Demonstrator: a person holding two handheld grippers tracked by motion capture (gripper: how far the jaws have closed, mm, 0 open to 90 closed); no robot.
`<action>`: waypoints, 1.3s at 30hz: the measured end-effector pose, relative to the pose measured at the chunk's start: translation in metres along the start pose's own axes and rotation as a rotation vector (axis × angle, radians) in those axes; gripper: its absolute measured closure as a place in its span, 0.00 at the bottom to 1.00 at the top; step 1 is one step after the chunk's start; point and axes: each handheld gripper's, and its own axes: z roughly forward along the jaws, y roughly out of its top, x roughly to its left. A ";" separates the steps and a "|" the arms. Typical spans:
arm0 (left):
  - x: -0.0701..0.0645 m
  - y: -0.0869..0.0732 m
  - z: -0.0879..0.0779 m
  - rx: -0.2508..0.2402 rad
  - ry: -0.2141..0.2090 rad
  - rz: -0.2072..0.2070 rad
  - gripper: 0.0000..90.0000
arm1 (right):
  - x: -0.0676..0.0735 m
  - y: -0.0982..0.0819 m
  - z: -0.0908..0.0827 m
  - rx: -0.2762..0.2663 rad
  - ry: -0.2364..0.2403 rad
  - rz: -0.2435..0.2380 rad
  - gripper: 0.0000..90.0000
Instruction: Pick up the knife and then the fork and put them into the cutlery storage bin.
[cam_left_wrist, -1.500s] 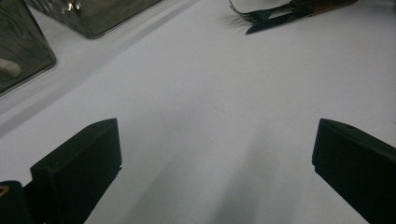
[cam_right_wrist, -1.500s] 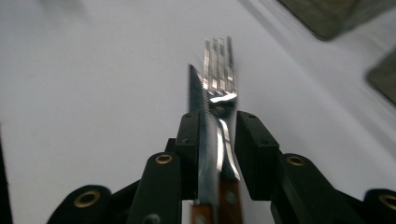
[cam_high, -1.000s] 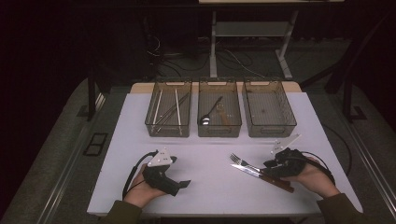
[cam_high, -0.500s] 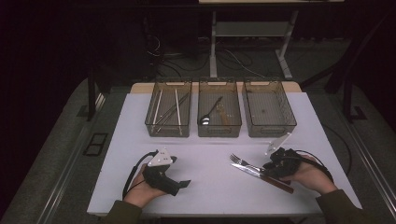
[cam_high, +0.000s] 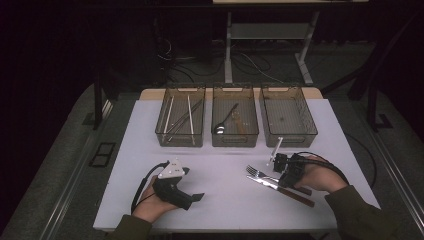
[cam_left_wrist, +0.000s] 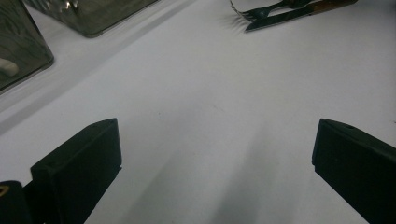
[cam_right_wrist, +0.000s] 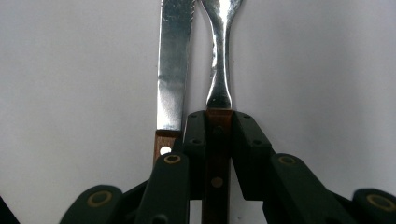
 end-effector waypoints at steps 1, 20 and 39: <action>0.000 0.000 0.000 -0.001 0.000 0.000 0.00 | 0.001 0.001 0.000 0.008 -0.003 -0.002 0.85; 0.001 0.000 0.000 0.000 -0.003 -0.001 0.00 | -0.008 -0.022 -0.009 -0.185 0.012 0.127 0.86; 0.001 0.000 -0.001 -0.009 -0.009 -0.003 0.00 | -0.028 -0.056 -0.028 -0.494 0.041 0.284 0.86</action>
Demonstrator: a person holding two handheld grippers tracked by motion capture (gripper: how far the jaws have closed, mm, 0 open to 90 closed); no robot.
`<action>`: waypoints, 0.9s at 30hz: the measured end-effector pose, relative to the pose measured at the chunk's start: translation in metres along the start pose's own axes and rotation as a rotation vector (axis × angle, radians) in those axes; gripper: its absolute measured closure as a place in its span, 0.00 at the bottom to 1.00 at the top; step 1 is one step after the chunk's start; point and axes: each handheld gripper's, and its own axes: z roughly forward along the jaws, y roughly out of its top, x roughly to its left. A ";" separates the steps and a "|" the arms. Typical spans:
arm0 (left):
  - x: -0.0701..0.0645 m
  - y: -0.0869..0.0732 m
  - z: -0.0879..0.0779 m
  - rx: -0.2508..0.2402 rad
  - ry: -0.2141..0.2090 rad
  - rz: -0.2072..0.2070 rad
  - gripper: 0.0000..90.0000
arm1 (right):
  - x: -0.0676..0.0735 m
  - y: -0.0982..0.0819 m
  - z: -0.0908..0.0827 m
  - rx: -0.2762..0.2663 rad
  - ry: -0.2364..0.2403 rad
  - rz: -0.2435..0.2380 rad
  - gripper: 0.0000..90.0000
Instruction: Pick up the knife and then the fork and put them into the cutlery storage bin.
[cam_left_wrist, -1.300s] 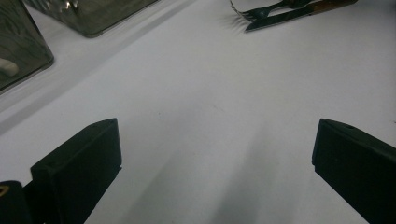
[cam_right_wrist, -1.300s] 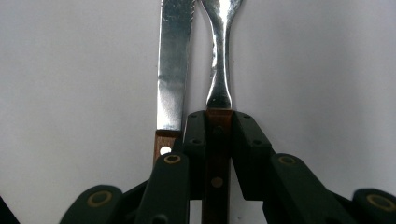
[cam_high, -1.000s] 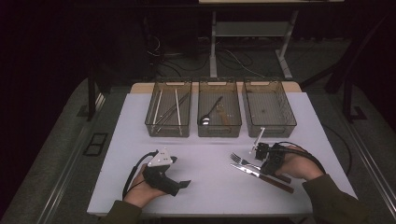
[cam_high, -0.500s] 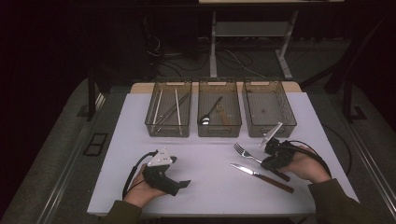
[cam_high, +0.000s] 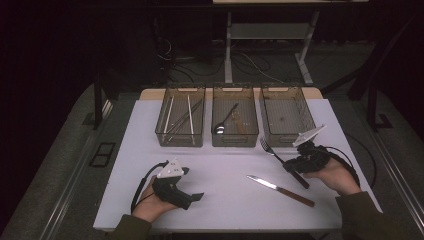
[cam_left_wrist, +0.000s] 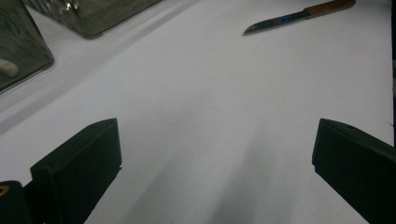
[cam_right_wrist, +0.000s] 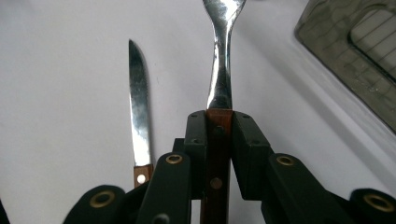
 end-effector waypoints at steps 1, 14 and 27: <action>0.000 0.000 0.000 0.000 0.000 0.000 0.00 | -0.001 -0.001 -0.001 -0.010 0.001 0.007 0.86; 0.003 -0.001 -0.002 -0.011 0.008 -0.008 0.00 | -0.012 -0.006 -0.020 -0.214 0.014 0.050 0.86; 0.003 -0.002 -0.002 -0.011 0.007 -0.008 0.00 | -0.018 -0.004 -0.036 -0.353 -0.024 0.081 0.86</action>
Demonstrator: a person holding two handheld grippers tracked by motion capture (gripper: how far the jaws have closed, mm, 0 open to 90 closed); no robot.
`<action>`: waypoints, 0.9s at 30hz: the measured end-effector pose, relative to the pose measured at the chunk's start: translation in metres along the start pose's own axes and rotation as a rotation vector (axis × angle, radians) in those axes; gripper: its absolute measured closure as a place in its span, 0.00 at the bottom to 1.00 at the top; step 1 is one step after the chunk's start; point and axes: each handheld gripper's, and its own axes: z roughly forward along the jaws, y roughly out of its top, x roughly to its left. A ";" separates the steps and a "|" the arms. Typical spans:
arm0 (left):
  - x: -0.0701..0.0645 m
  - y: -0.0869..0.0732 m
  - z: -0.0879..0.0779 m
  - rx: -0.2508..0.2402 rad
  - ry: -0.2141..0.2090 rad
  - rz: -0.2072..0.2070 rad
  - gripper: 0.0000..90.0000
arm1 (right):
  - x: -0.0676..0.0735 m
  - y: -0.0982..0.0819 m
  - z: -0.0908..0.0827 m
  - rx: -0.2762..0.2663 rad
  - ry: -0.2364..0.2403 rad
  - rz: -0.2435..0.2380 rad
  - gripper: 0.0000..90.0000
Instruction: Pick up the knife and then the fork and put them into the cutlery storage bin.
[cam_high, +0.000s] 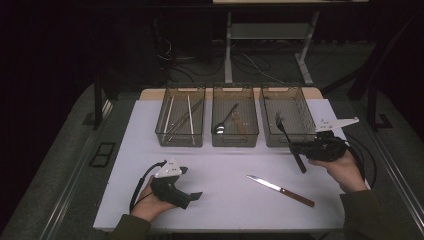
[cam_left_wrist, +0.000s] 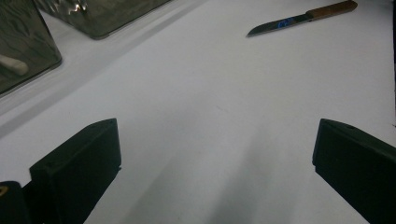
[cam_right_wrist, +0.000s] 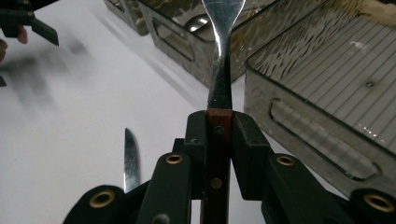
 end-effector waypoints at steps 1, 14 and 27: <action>0.000 0.000 0.000 0.000 0.000 -0.001 0.00 | -0.001 0.001 -0.001 -0.006 -0.002 0.001 0.86; 0.000 0.000 0.001 0.003 0.001 -0.004 0.00 | -0.017 0.021 -0.014 -0.093 -0.065 0.027 0.86; -0.001 0.000 0.001 0.002 0.000 0.000 0.00 | -0.042 0.054 -0.011 -0.116 -0.132 0.066 0.86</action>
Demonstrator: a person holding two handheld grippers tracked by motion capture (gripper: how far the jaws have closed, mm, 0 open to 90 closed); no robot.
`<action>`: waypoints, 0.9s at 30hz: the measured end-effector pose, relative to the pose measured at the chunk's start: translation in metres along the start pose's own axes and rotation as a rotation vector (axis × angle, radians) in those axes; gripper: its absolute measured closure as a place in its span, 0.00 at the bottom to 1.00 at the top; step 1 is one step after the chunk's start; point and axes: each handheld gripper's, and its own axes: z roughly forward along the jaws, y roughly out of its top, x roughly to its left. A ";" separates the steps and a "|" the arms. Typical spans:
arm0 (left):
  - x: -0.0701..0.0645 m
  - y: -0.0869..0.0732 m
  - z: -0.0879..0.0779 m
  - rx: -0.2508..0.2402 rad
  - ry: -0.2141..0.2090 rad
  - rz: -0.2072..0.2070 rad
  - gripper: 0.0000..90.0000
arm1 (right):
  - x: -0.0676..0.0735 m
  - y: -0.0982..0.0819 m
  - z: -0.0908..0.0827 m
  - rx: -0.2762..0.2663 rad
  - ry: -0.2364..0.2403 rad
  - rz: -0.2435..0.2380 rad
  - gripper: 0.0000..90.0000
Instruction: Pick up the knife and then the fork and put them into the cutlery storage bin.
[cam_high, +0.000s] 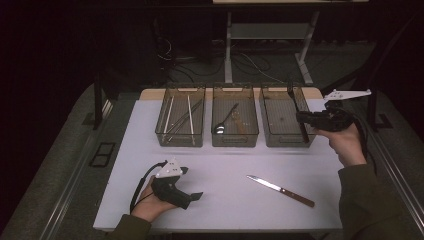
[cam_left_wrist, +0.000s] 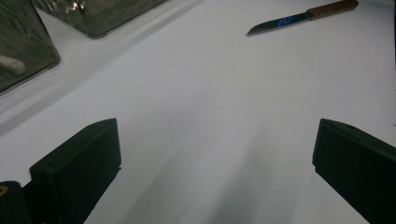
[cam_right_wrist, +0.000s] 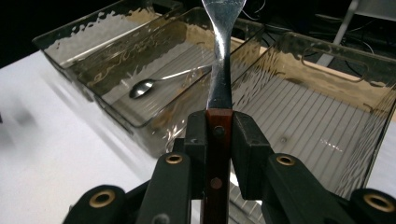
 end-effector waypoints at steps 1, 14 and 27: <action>0.000 0.000 0.000 0.000 0.000 -0.001 0.00 | -0.001 0.001 0.001 0.003 -0.006 0.002 0.86; -0.001 0.001 0.000 -0.004 -0.004 0.001 0.00 | -0.015 0.016 0.023 -0.003 -0.087 0.043 0.86; -0.001 0.001 -0.001 -0.014 -0.014 -0.002 0.00 | -0.037 0.010 0.054 0.040 -0.184 0.109 0.86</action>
